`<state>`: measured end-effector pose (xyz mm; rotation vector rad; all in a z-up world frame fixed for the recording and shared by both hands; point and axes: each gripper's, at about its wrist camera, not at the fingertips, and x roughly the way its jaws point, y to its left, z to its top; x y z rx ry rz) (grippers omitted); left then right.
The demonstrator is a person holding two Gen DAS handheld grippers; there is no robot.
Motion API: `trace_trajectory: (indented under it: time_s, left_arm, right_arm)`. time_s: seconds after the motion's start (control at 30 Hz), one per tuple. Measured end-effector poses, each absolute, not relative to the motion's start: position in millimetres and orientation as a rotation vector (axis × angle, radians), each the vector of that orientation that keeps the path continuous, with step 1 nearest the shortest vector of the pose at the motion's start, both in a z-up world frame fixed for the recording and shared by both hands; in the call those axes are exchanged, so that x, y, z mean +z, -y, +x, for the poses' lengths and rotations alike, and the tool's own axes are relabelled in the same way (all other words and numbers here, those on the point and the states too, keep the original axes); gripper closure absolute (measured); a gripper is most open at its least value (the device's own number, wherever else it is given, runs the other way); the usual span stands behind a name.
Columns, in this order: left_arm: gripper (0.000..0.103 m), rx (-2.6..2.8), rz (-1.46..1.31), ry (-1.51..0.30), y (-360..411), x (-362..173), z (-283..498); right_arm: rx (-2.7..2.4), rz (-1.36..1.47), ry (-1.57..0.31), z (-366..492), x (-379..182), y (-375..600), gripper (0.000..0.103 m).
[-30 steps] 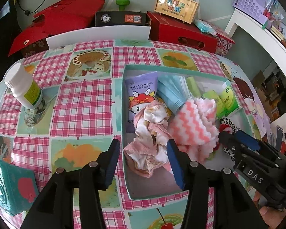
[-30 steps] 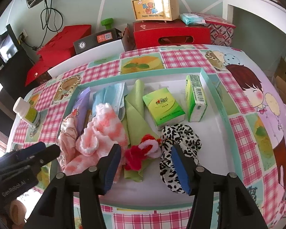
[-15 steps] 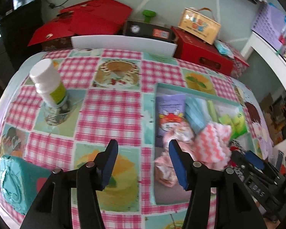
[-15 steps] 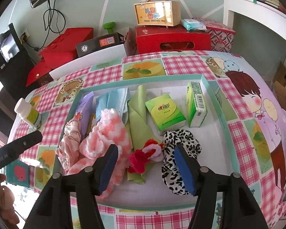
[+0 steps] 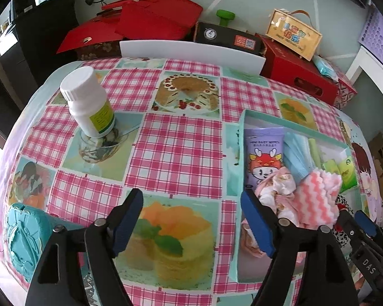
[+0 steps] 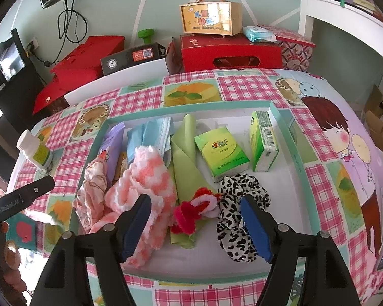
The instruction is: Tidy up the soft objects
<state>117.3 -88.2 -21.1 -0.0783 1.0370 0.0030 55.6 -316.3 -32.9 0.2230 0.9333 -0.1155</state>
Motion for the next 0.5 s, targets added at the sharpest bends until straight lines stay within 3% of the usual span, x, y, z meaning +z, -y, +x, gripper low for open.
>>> trace_trajectory:
  time_s: [0.07,0.2,0.23,0.3,0.5]
  left_arm:
    - [0.016,0.015,-0.078,-1.041,87,-23,118]
    - [0.015,0.034,-0.079,-1.043,84,-26,119]
    - [0.01,0.048,-0.079,-1.034,83,-27,119]
    - [0.0,0.08,-0.073,-1.016,81,-28,119]
    - [0.0,0.1,-0.091,-1.028,75,-33,121]
  right_arm:
    - [-0.118,0.226,-0.932,56,-33,317,0.013]
    - [-0.118,0.235,-0.917,55,-32,318,0.003]
    - [-0.12,0.239,-0.912,55,-31,318,0.0]
    - [-0.125,0.247,-0.9,54,-30,319,0.0]
    - [-0.134,0.251,-0.903,55,-32,321,0.0]
